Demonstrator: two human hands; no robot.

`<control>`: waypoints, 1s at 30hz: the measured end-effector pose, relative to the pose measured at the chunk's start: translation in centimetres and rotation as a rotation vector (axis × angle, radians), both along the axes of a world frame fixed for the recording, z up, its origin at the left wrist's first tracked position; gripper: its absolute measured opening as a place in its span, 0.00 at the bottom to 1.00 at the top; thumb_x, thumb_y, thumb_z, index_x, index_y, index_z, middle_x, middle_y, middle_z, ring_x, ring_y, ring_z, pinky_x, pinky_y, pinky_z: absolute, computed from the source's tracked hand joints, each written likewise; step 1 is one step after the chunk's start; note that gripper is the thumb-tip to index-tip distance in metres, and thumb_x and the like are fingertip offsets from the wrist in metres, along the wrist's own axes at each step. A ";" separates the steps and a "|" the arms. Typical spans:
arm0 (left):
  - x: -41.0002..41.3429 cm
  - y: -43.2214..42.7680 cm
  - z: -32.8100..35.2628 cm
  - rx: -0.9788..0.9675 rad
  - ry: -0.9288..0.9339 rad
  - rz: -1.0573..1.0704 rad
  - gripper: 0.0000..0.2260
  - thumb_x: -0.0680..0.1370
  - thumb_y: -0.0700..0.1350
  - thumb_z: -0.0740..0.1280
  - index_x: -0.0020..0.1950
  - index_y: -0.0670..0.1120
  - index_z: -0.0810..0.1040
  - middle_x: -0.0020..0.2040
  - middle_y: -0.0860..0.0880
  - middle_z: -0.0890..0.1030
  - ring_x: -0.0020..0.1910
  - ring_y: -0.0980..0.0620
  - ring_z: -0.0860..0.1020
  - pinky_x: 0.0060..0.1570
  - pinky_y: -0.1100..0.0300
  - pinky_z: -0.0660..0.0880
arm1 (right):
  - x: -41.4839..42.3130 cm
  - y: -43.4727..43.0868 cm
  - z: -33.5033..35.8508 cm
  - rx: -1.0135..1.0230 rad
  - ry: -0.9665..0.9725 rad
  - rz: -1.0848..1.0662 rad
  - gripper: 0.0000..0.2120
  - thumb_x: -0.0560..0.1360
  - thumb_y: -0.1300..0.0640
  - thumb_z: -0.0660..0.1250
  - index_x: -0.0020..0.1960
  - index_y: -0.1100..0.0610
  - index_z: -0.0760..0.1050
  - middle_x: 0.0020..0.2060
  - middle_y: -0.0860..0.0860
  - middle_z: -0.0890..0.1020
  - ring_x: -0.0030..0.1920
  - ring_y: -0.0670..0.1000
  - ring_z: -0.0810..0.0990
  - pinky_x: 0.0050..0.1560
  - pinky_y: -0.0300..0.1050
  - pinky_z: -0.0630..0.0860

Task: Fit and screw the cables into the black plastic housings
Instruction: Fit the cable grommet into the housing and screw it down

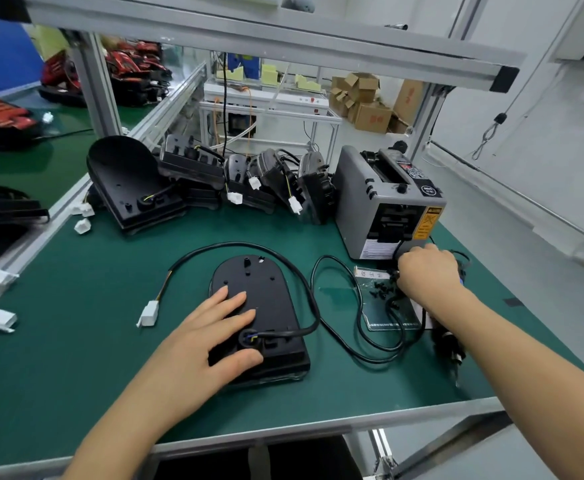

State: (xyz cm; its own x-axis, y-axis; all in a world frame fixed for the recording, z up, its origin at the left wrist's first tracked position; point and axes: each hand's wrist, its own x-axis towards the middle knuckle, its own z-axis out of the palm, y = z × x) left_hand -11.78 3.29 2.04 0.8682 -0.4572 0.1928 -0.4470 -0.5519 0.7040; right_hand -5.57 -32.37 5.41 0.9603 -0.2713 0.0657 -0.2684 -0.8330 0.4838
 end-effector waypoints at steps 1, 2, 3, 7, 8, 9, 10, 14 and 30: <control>0.0 0.0 0.1 0.003 0.003 -0.004 0.29 0.65 0.71 0.59 0.65 0.67 0.66 0.68 0.75 0.58 0.71 0.74 0.47 0.70 0.64 0.51 | 0.0 -0.2 0.1 0.023 -0.021 -0.002 0.03 0.74 0.60 0.62 0.46 0.57 0.74 0.45 0.53 0.77 0.49 0.56 0.73 0.42 0.45 0.65; 0.1 0.1 0.1 0.006 0.008 -0.007 0.29 0.65 0.71 0.59 0.65 0.68 0.66 0.68 0.75 0.58 0.71 0.74 0.47 0.70 0.64 0.50 | 0.0 -0.2 0.4 0.062 -0.041 -0.007 0.02 0.74 0.61 0.61 0.42 0.57 0.72 0.41 0.53 0.75 0.45 0.55 0.71 0.41 0.44 0.65; 0.2 0.1 0.1 0.008 0.012 -0.009 0.29 0.65 0.71 0.59 0.65 0.68 0.66 0.68 0.75 0.58 0.70 0.74 0.46 0.71 0.63 0.50 | 0.0 -0.4 0.4 0.096 -0.055 -0.008 0.04 0.73 0.61 0.61 0.40 0.57 0.70 0.39 0.52 0.74 0.43 0.55 0.70 0.40 0.44 0.65; 0.3 0.2 0.2 0.014 0.017 -0.016 0.28 0.64 0.72 0.60 0.64 0.69 0.66 0.68 0.77 0.58 0.70 0.75 0.47 0.70 0.63 0.51 | -0.4 -0.7 0.0 0.078 -0.034 0.086 0.04 0.75 0.60 0.60 0.46 0.57 0.74 0.44 0.52 0.76 0.48 0.54 0.72 0.39 0.44 0.66; 0.3 0.3 0.1 0.016 0.016 -0.016 0.28 0.65 0.72 0.60 0.64 0.69 0.66 0.67 0.77 0.58 0.70 0.74 0.47 0.70 0.63 0.51 | -0.5 -0.8 -0.3 0.070 -0.024 0.106 0.06 0.75 0.59 0.60 0.48 0.57 0.76 0.47 0.52 0.77 0.50 0.54 0.73 0.39 0.44 0.66; 0.3 0.3 0.1 0.018 0.014 -0.017 0.28 0.65 0.71 0.60 0.64 0.69 0.66 0.67 0.77 0.58 0.70 0.74 0.47 0.70 0.63 0.51 | -0.5 -0.9 -0.5 0.069 -0.019 0.117 0.07 0.75 0.59 0.60 0.50 0.57 0.76 0.48 0.52 0.78 0.52 0.54 0.73 0.39 0.44 0.66; 0.3 0.2 0.1 0.019 0.014 -0.018 0.28 0.65 0.71 0.60 0.64 0.69 0.66 0.67 0.77 0.58 0.70 0.74 0.47 0.70 0.63 0.51 | -0.5 -1.1 -0.6 0.072 -0.023 0.124 0.08 0.76 0.59 0.60 0.51 0.57 0.76 0.49 0.51 0.78 0.53 0.54 0.73 0.39 0.44 0.66; 0.4 0.2 0.1 0.018 0.010 -0.015 0.28 0.65 0.72 0.61 0.65 0.68 0.67 0.68 0.76 0.58 0.70 0.74 0.47 0.70 0.63 0.51 | -0.4 -1.3 -0.7 0.105 -0.035 0.144 0.08 0.76 0.58 0.60 0.52 0.56 0.76 0.49 0.51 0.78 0.54 0.54 0.73 0.40 0.44 0.67; 0.4 0.2 0.2 -0.004 0.001 -0.026 0.26 0.66 0.70 0.63 0.63 0.69 0.67 0.68 0.75 0.59 0.70 0.74 0.47 0.71 0.63 0.51 | -1.0 -2.0 0.0 0.513 -0.283 0.097 0.10 0.79 0.53 0.61 0.54 0.53 0.80 0.48 0.52 0.84 0.49 0.55 0.80 0.49 0.48 0.75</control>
State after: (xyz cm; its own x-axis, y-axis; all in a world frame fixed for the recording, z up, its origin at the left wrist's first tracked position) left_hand -11.40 3.46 2.27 0.8561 -0.4791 0.1941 -0.4607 -0.5371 0.7066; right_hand -6.57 -34.37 5.40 0.9466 -0.2475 0.2066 -0.2388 -0.9688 -0.0665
